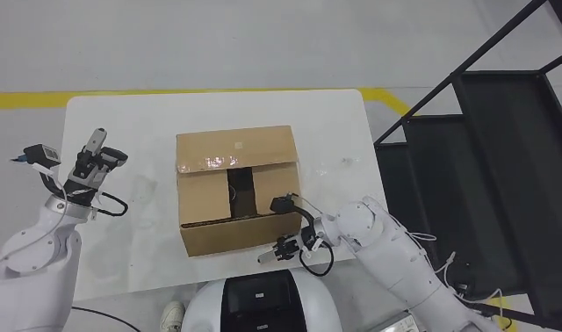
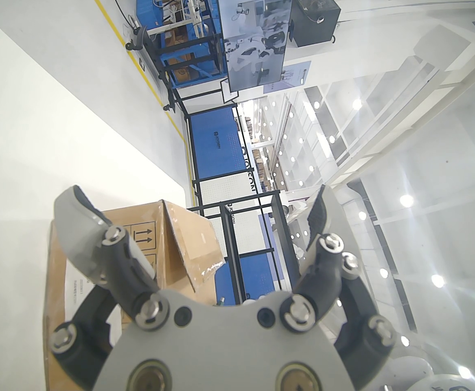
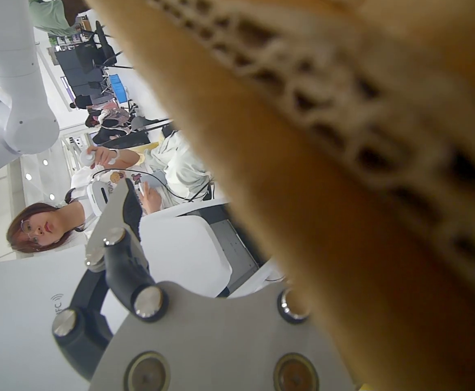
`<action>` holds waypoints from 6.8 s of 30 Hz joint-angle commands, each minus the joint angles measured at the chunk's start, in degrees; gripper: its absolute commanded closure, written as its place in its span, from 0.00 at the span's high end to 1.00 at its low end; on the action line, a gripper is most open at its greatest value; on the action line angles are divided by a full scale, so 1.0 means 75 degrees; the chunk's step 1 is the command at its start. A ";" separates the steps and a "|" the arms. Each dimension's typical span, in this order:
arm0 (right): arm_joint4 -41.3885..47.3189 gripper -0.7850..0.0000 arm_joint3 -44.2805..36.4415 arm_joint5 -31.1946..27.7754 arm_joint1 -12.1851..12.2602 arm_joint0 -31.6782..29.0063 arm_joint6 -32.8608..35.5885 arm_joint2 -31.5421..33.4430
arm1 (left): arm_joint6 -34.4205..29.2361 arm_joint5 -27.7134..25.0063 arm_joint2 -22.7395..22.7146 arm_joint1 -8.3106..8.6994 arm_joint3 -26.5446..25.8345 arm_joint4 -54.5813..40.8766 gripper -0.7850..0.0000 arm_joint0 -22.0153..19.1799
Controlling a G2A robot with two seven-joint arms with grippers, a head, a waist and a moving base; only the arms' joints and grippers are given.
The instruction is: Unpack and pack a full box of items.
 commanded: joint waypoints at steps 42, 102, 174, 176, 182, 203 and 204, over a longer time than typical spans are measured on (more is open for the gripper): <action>0.5106 1.00 -0.2004 -0.2306 0.0821 -0.1576 0.0115 0.2757 | -0.1313 -0.0410 0.0376 0.0015 -0.0597 0.0387 1.00 0.0253; 0.5515 1.00 -0.0847 -0.2109 0.1069 -0.1475 -0.1020 0.3232 | 0.1973 0.0444 0.5588 -0.1754 0.5384 0.1763 1.00 -0.6319; 0.3096 1.00 0.0142 0.2083 -0.0010 0.2523 -0.3576 -0.1569 | -0.5093 -0.1784 0.1273 0.0483 0.0386 0.1266 1.00 -0.1199; 0.3141 1.00 0.0486 0.2128 -0.0155 0.2834 -0.3667 -0.1886 | -0.5123 -0.1754 0.1184 0.0588 0.0403 0.1364 1.00 -0.1221; 0.3482 1.00 0.1239 0.1860 -0.0624 0.3572 -0.3953 -0.2686 | -0.4969 -0.1908 0.0900 0.0777 0.0328 0.0352 1.00 -0.1102; 0.3795 1.00 0.1986 -0.0218 -0.2004 0.4766 -0.4413 -0.4409 | -0.4760 -0.2118 -0.0406 0.1202 -0.1454 -0.3266 1.00 -0.0085; 0.3847 1.00 0.2171 -0.0167 -0.2105 0.4834 -0.4445 -0.4501 | -0.4774 -0.2105 -0.0389 0.1211 -0.1476 -0.3236 1.00 -0.0062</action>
